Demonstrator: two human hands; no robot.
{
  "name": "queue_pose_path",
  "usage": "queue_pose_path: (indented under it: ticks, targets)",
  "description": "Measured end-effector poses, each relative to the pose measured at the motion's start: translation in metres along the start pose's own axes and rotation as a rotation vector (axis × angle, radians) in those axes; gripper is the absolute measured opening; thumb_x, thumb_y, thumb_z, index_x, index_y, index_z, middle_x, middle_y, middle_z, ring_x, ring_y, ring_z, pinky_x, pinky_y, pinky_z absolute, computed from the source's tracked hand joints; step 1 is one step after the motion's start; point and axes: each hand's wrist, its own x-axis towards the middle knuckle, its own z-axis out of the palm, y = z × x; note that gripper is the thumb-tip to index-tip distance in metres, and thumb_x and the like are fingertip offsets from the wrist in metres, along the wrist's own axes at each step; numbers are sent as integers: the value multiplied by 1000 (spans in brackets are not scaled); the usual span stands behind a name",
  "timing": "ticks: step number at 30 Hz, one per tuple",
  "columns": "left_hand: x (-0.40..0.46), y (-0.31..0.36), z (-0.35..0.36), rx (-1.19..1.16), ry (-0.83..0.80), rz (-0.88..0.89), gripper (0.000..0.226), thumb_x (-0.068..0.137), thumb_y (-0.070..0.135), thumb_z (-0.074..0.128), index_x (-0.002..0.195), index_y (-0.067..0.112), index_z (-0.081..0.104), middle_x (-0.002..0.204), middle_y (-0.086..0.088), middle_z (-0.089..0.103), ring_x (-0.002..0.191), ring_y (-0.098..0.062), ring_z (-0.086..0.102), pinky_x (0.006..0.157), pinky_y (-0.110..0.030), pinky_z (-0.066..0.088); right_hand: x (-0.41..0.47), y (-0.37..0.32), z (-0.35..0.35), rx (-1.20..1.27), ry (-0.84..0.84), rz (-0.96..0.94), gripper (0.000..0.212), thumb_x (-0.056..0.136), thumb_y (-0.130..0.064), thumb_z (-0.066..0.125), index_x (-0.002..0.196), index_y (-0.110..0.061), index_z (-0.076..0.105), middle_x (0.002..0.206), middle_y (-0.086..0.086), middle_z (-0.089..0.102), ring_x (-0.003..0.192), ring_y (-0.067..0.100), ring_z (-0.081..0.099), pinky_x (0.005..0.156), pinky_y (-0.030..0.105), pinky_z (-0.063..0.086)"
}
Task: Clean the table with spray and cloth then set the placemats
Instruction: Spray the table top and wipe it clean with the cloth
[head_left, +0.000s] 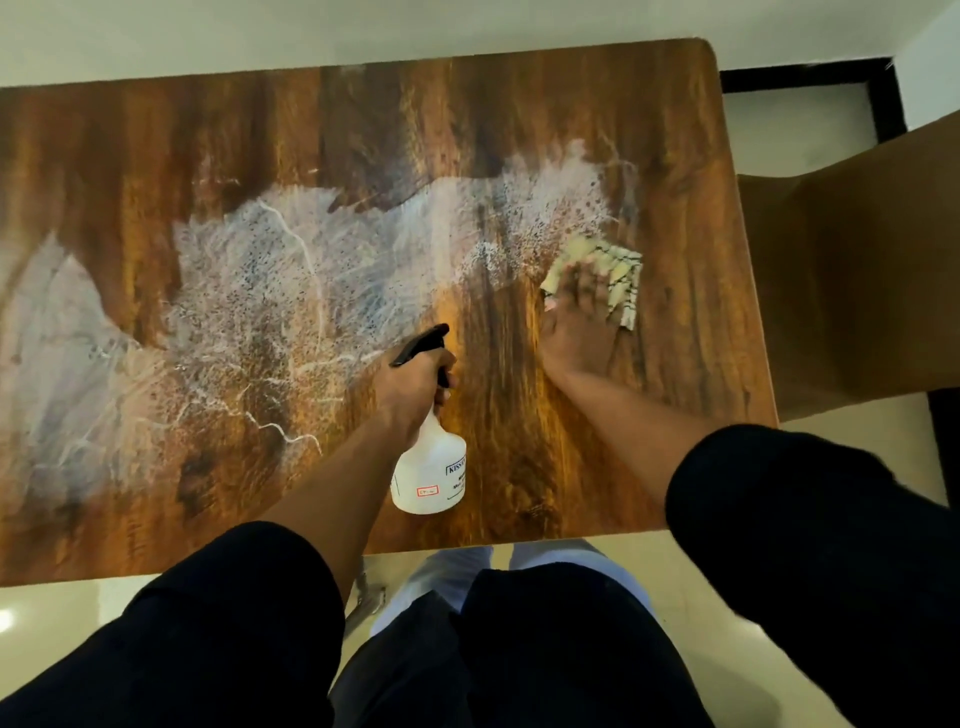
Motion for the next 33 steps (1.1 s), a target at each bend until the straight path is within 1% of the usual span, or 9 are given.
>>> queue_pose_path:
  ticks: [2,6,8,13,20,22,28,30,33]
  targets:
    - [4,5,10,5,8,24,9,92,8,68,96,1,74,69,-13,70,44,-16,52,42,-27,43,-21,-8,9,-69,-65,-226,64,110,-30,36,167,-21,8,175,6,8,161,29,0,129,58,3]
    - [8,16,31,26,16,41,11,90,6,67,89,-3,73,70,-16,68,40,-17,49,40,-26,40,-29,21,16,-168,-211,-731,60,112,-43,24,167,-27,6,175,-3,-2,161,20,-11,129,51,-4]
    - [13,19,39,28,18,22,11,91,8,68,91,-2,73,72,-16,69,42,-15,49,41,-25,40,-12,46,8,-227,-221,-825,61,112,-47,22,167,-29,4,175,-5,-6,161,18,-11,129,49,-3]
    - [25,24,62,39,-2,-15,12,92,10,68,97,1,74,71,-12,70,45,-13,51,42,-26,42,52,97,-38,-142,-102,-429,62,111,-52,14,166,-32,-6,173,-5,-13,158,18,-15,129,56,6]
    - [30,46,87,-3,-6,-44,14,92,10,67,79,5,69,62,-8,66,42,-11,49,40,-24,40,94,95,-57,-43,25,-29,67,110,-34,31,167,-25,-3,174,1,-10,160,23,-11,129,55,6]
    - [31,52,91,-31,-3,-46,18,92,8,66,74,5,67,60,-8,63,42,-12,48,40,-23,39,72,77,-47,-70,-13,-139,66,110,-34,32,167,-24,0,174,3,-6,160,25,-10,129,56,5]
    - [42,63,101,-49,-14,-41,10,90,6,67,82,0,68,69,-13,66,43,-13,48,39,-26,38,23,92,-21,-211,-219,-794,61,112,-47,18,167,-26,5,175,-2,-3,160,19,-13,129,49,-7]
    - [46,65,104,-28,-16,-45,10,91,8,67,83,1,68,69,-12,66,43,-12,50,40,-26,39,39,105,-24,-217,-225,-802,60,112,-47,18,167,-29,2,175,-3,-5,160,18,-13,129,49,-6]
    - [48,68,111,0,-21,-62,10,91,10,67,83,4,68,67,-10,63,45,-13,51,41,-25,40,70,115,-45,-147,-148,-610,61,110,-50,14,164,-32,-5,173,-4,-10,160,20,-13,129,54,1]
